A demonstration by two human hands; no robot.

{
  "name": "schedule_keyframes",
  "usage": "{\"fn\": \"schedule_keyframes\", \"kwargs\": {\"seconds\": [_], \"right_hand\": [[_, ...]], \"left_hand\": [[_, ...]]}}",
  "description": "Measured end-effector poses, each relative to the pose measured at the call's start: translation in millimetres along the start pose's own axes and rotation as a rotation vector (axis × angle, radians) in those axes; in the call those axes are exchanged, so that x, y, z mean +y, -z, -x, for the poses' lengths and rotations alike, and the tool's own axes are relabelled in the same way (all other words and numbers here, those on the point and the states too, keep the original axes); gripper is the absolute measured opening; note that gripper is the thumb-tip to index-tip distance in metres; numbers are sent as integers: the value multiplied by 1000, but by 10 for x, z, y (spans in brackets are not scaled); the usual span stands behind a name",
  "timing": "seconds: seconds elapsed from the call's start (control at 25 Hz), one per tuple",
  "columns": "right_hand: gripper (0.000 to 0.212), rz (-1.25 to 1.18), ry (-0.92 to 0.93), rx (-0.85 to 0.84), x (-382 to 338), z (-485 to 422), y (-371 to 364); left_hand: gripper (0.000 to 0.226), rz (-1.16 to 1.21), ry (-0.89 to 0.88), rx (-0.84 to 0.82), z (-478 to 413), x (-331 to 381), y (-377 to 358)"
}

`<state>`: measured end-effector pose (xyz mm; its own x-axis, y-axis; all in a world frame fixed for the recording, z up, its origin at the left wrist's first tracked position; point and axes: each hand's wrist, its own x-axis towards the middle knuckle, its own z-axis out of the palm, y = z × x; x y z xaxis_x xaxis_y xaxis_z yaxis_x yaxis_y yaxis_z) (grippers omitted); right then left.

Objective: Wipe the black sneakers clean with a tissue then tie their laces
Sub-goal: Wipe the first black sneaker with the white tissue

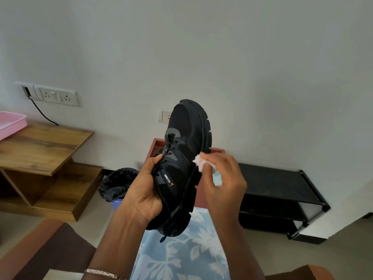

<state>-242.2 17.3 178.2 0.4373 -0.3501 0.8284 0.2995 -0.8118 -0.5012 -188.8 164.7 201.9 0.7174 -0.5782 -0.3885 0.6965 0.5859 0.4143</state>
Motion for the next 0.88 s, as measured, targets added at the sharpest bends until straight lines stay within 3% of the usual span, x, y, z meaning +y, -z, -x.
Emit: {"fn": "schedule_keyframes", "kwargs": {"seconds": [0.2,0.48,0.68,0.88], "right_hand": [[19,65,3,4,51,-601,86],[21,51,18,98,38,92,-3],[19,30,23,139,42,-431,85],[20,10,20,212,15,-722,106]], "left_hand": [[43,-100,6,-8,-2,-63,-5],[34,-98,-4,6,11,-28,-38],[47,-231,-46,38,29,21,-45],[28,-299,-29,30,111,-10,-65]]}}
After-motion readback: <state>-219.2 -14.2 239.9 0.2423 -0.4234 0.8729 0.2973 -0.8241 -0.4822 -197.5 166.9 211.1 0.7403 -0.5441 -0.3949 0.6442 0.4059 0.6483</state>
